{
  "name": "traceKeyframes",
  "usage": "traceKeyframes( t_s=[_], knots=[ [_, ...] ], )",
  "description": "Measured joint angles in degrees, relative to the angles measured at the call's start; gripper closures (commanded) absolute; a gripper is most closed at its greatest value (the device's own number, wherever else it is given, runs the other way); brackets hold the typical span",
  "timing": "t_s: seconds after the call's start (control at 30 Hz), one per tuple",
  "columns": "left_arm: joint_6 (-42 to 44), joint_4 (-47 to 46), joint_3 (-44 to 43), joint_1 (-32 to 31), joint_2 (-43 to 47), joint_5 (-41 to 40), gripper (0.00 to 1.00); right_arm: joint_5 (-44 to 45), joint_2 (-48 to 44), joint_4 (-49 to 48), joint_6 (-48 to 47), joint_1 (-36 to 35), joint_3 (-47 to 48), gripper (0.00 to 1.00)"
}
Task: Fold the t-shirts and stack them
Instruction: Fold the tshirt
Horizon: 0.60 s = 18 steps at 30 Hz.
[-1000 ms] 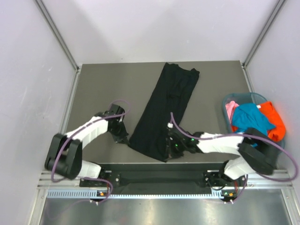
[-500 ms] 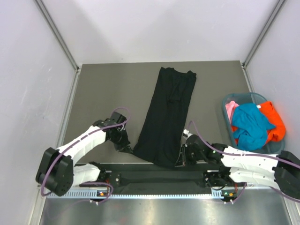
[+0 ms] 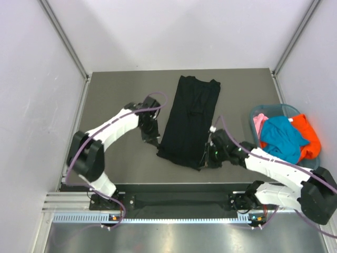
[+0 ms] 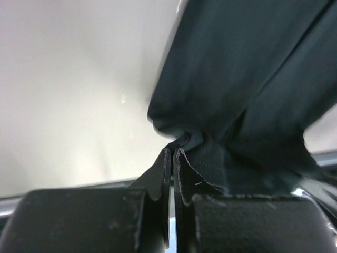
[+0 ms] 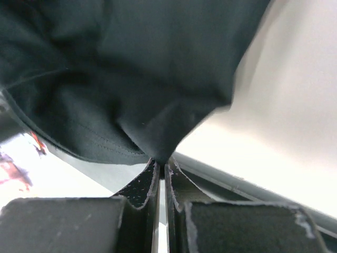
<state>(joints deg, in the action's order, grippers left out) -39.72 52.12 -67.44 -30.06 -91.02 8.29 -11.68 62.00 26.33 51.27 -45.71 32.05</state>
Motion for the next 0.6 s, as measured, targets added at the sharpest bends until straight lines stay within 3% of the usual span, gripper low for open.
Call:
traceKeyframes(
  t_s=[0.23, 0.47, 0.6],
  knots=[
    [6.01, 5.60, -22.34, 0.02, -16.63, -4.15, 1.00, -3.85, 7.93, 6.05, -13.03, 17.62, 11.69, 1.00],
    [8.44, 7.37, -39.85, 0.02, -30.45, -5.11, 1.00, -8.15, 21.55, 10.49, -23.30, 25.79, 21.64, 1.00],
    [8.70, 7.93, -44.44, 0.39, -35.08, -5.55, 1.00, -10.67, 28.11, 12.00, -27.30, 28.70, 26.73, 1.00]
  ],
)
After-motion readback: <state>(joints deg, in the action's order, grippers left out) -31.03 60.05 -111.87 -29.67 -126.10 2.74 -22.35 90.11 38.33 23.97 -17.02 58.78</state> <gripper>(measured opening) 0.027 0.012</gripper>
